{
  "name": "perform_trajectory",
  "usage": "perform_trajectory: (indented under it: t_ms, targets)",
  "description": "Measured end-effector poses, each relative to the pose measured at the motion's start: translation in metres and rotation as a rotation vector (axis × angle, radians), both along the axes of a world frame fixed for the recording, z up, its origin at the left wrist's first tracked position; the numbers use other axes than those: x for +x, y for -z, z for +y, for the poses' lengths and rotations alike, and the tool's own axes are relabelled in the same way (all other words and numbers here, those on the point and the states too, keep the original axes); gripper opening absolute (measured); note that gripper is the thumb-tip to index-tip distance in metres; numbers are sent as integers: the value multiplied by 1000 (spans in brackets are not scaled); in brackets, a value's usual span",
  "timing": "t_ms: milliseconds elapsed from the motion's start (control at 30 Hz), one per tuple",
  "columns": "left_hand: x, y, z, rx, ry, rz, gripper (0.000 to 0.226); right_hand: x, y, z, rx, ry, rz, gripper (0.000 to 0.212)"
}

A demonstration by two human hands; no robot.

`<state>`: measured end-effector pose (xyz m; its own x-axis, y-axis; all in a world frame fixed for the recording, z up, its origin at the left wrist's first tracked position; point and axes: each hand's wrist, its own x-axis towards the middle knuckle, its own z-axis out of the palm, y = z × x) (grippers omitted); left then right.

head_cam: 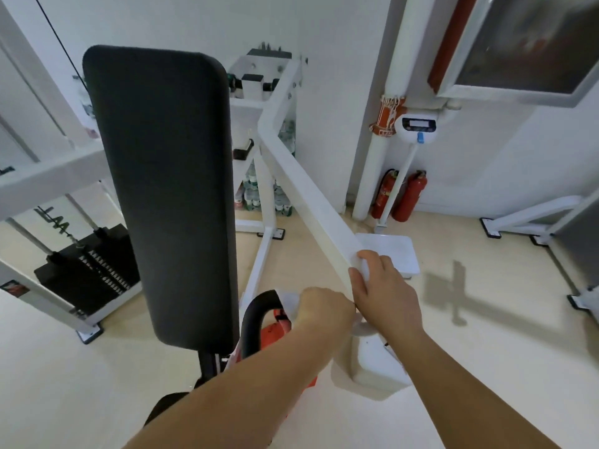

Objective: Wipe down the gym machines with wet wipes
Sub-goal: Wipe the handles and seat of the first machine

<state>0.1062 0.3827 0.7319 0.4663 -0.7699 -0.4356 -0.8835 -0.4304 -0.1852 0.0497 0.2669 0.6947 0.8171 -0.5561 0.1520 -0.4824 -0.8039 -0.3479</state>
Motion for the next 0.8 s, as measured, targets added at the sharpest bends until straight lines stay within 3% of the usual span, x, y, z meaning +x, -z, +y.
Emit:
perform_trajectory:
  t_ms: [133, 267, 367, 500, 633, 733, 800]
  targets:
    - [17, 8, 24, -129, 70, -51, 16, -1, 2, 1, -3, -1, -12, 36]
    - [62, -3, 57, -78, -303, 150, 14, 0, 3, 0, -31, 0, -17, 37]
    - [70, -6, 64, -92, -407, 265, 8, 1, 3, 1, -38, 9, -12, 35]
    - [53, -6, 50, -105, -340, 34, 4, 3, 1, 1, -36, 9, 11, 36]
    - [27, 13, 74, -319, -244, -233, 15, -5, 1, 5, -45, -34, -28, 40]
    - [23, 18, 84, -350, -262, -228, 29, -13, 3, 4, -93, -128, 42, 38]
    - [28, 11, 81, -333, -351, -186, 26, -13, 4, 1, -121, -165, 109, 29]
